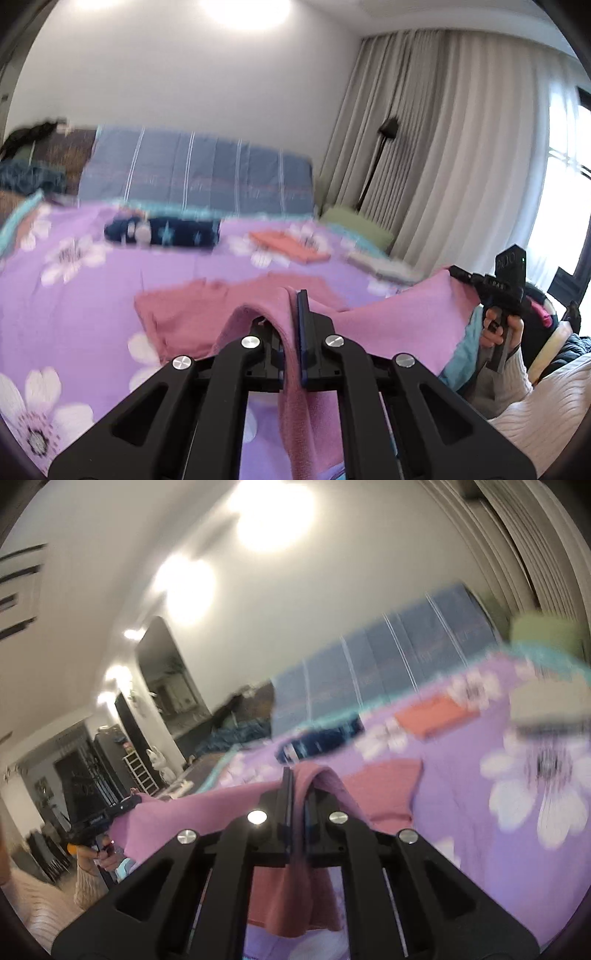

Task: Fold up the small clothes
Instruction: 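Lift the hem with both grippers and fold it toward the collar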

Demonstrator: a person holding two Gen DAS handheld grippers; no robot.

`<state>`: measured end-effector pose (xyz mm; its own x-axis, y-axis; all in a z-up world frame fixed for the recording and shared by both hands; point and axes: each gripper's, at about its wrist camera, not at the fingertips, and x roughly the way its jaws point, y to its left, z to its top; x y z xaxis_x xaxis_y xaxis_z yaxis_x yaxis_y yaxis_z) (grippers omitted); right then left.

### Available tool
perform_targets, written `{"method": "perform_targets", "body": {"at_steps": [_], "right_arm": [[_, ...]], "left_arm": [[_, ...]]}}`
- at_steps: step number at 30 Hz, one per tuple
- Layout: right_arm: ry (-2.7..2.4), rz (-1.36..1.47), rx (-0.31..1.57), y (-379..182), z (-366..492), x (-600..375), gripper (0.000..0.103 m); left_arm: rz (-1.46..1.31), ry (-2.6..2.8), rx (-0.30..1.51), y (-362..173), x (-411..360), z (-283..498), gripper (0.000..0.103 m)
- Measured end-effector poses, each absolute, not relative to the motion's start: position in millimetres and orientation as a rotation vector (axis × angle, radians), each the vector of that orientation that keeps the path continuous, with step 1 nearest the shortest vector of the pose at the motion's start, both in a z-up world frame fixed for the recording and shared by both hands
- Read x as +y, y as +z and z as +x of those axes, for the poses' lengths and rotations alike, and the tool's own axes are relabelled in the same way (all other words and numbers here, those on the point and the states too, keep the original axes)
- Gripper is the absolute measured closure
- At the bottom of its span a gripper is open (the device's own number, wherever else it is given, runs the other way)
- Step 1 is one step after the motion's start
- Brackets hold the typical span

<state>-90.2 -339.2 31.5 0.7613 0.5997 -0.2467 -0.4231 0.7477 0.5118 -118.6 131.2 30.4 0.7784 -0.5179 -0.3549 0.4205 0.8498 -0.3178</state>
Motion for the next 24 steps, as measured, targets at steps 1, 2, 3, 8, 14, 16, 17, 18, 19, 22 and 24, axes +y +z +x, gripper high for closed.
{"method": "perform_targets", "body": {"at_steps": [1,2,3,8,14,16,17,18,19,22,24], "right_arm": [[0.556,0.486,0.469,16.8,-78.8,-339.7,0.098],[0.550,0.504,0.493,7.7,-73.8,-340.2,0.098],[0.546,0.521,0.516,-1.3,-68.4,-340.2,0.098],[0.545,0.535,0.583,-26.3,-49.1,-332.4,0.098],[0.542,0.503,0.599,-26.5,-7.4,-315.7,0.097],[0.534,0.502,0.611,-25.2,10.1,-311.7,0.097],[0.533,0.505,0.615,-25.4,21.0,-309.4,0.097],[0.530,0.504,0.617,-25.9,30.3,-307.8,0.097],[0.523,0.502,0.620,-25.9,40.1,-306.0,0.097],[0.507,0.523,0.644,-30.8,75.1,-303.6,0.097],[0.492,0.520,0.670,-38.4,101.0,-299.9,0.095]], "left_arm": [[-0.246,-0.508,0.484,19.9,131.2,-110.9,0.098],[-0.258,-0.506,0.505,13.3,132.4,-106.7,0.098],[-0.269,-0.498,0.528,3.5,133.5,-101.3,0.098],[-0.316,-0.469,0.616,-24.0,144.2,-78.3,0.098],[-0.329,-0.453,0.633,-28.8,150.0,-43.2,0.098],[-0.345,-0.442,0.646,-32.6,152.6,-24.3,0.098],[-0.356,-0.435,0.653,-35.0,154.2,-13.4,0.098],[-0.363,-0.431,0.657,-36.9,154.5,-5.4,0.098],[-0.371,-0.427,0.660,-38.4,155.6,4.1,0.098],[-0.399,-0.416,0.679,-45.2,162.3,37.9,0.098],[-0.389,-0.385,0.692,-52.7,165.3,60.5,0.098]]}}
